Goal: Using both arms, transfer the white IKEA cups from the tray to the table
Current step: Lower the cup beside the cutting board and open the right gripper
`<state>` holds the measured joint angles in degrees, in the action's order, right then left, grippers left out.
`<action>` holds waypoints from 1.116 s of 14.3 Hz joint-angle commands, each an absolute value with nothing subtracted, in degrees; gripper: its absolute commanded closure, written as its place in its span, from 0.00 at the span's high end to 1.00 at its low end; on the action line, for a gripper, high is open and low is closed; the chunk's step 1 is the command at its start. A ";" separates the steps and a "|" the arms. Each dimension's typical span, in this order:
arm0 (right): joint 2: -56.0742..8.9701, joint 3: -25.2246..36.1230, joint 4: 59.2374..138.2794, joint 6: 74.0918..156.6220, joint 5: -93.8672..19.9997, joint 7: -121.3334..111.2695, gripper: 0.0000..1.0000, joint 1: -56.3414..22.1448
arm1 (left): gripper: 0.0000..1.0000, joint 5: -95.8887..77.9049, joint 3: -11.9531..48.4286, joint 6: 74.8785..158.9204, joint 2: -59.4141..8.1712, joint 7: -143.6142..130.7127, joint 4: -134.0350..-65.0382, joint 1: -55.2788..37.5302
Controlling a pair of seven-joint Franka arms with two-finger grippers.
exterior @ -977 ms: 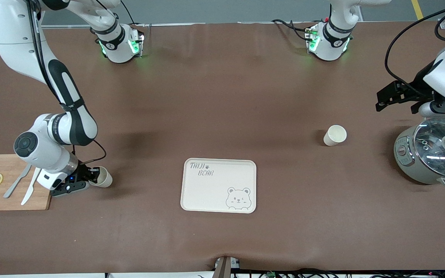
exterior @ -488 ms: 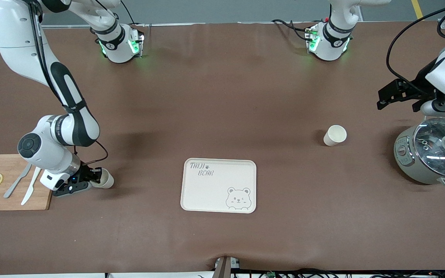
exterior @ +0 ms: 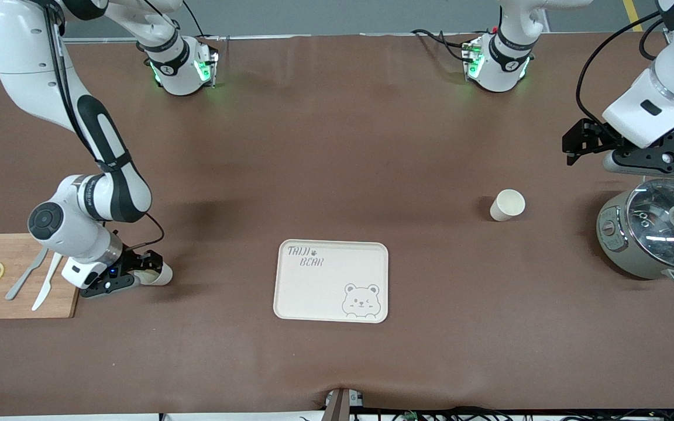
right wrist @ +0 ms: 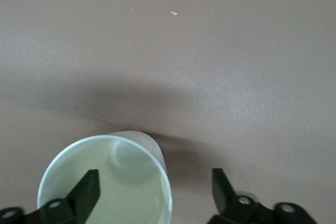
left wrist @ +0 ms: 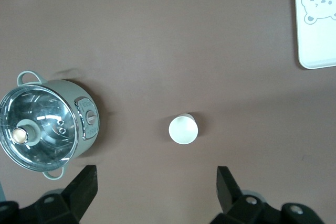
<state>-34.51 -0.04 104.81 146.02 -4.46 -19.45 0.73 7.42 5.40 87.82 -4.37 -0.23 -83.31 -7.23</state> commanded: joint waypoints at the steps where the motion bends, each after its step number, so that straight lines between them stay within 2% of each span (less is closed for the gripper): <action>1: -34.02 -0.88 104.59 145.64 -5.62 -20.48 1.00 1.58 | 1.00 8.35 5.98 86.66 -4.66 1.40 -82.53 -6.24; 4: -33.14 -0.88 103.72 143.10 -5.62 -20.57 1.00 2.02 | 1.00 4.06 5.80 84.82 -4.66 1.76 -82.35 -4.84; 16: -23.30 -0.44 84.57 102.79 -5.27 -19.69 1.00 3.34 | 1.00 0.10 5.71 84.46 -4.66 1.76 -82.44 -4.39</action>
<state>-24.83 0.08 88.09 109.35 -4.49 -19.45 2.57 2.06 5.42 85.58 -4.61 0.78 -83.31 -4.81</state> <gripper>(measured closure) 0.000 0.000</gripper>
